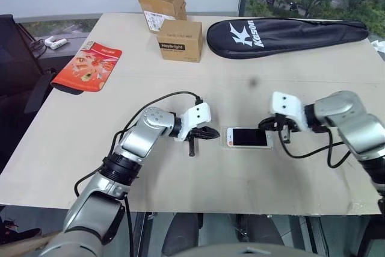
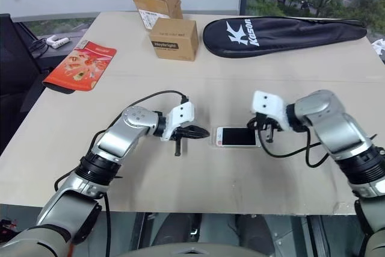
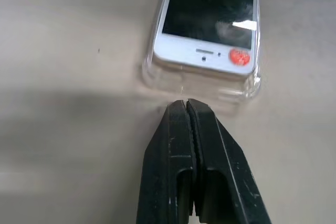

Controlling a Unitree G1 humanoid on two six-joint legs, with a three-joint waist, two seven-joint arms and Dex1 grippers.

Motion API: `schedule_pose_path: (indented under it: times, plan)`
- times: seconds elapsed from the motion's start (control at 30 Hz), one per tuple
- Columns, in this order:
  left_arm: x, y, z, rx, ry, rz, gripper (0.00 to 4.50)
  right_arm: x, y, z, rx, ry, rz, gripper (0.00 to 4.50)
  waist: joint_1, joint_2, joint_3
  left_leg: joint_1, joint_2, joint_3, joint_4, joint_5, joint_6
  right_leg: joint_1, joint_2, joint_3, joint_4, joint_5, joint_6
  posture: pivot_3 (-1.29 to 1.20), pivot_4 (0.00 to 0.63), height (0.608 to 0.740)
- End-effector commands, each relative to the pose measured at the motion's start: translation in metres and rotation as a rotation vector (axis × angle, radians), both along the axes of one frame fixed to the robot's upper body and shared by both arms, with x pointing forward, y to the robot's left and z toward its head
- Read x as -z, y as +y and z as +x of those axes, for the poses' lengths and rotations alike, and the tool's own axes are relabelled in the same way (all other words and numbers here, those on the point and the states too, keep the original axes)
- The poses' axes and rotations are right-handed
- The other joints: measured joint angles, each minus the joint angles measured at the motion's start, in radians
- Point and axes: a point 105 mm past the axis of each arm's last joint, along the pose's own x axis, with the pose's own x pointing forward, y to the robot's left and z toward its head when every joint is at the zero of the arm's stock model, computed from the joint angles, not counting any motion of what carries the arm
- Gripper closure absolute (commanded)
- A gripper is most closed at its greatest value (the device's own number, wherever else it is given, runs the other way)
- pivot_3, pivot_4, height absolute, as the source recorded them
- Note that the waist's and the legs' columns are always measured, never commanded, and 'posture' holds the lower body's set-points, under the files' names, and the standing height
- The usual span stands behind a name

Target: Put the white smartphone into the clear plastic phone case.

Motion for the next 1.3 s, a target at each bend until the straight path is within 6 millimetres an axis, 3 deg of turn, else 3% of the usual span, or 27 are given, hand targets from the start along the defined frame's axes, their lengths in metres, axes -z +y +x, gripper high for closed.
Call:
schedule_pose_path:
  times: [0.03,0.13,0.2,0.3,0.63,0.8,1.0,1.3]
  plan:
    - [-0.005,0.001,-0.002,0.013,-0.026,-0.002,4.5,-0.008,-0.028,-0.003,0.065,-0.02,-0.049,4.46,0.0,0.0,0.0,0.0,0.0,0.0,0.0,0.0,0.0,0.0,0.0,0.0,0.0,0.0,0.0,0.0,0.15,0.74]
    - [-0.005,-0.003,-0.004,0.02,-0.022,-0.009,4.5,0.006,-0.043,-0.009,0.083,0.016,-0.119,4.46,-0.005,0.0,0.0,0.0,0.0,0.001,0.0,0.0,0.0,0.0,0.0,0.0,0.0,0.0,0.0,0.0,0.15,0.74]
    - [-0.005,-0.007,-0.005,0.024,-0.023,-0.013,4.5,0.015,-0.042,-0.014,0.064,0.035,-0.13,4.46,-0.01,0.0,0.0,0.001,0.0,0.001,0.0,0.0,0.0,0.0,0.0,0.001,0.0,0.0,0.0,0.0,0.15,0.74]
    - [-0.005,-0.012,-0.006,0.033,-0.021,-0.023,4.5,0.024,-0.031,-0.014,0.021,0.052,-0.122,4.46,-0.012,0.0,0.0,0.001,0.0,0.002,0.0,0.0,0.0,0.0,0.0,0.002,0.001,0.0,0.0,0.0,0.15,0.74]
    - [-0.002,-0.02,-0.008,0.058,-0.001,-0.027,4.5,0.023,0.031,-0.001,-0.119,-0.003,-0.102,4.46,-0.006,0.0,0.0,0.001,0.0,0.001,0.0,0.0,0.0,0.0,0.0,0.001,0.001,0.0,0.0,0.0,0.15,0.74]
    - [-0.001,-0.024,-0.01,0.06,0.007,-0.038,4.5,0.023,0.045,-0.005,-0.155,0.008,-0.095,4.46,-0.008,0.0,0.0,0.001,0.0,0.001,0.0,0.0,0.0,0.0,0.001,0.001,0.001,0.0,0.0,0.0,0.15,0.74]
    - [0.0,-0.019,-0.007,0.048,0.0,-0.031,4.5,0.021,0.028,-0.005,-0.102,0.01,-0.114,4.46,-0.008,0.0,0.0,0.001,0.0,0.0,0.0,0.0,0.0,0.0,0.001,0.001,0.002,0.0,0.0,0.0,0.15,0.74]
    - [-0.013,-0.002,0.005,0.004,-0.052,-0.022,4.5,0.004,-0.03,0.007,0.094,-0.062,-0.116,4.46,-0.005,0.0,0.0,0.0,0.0,0.001,0.0,0.0,0.0,0.0,0.0,0.001,0.0,0.0,0.0,0.0,0.15,0.74]
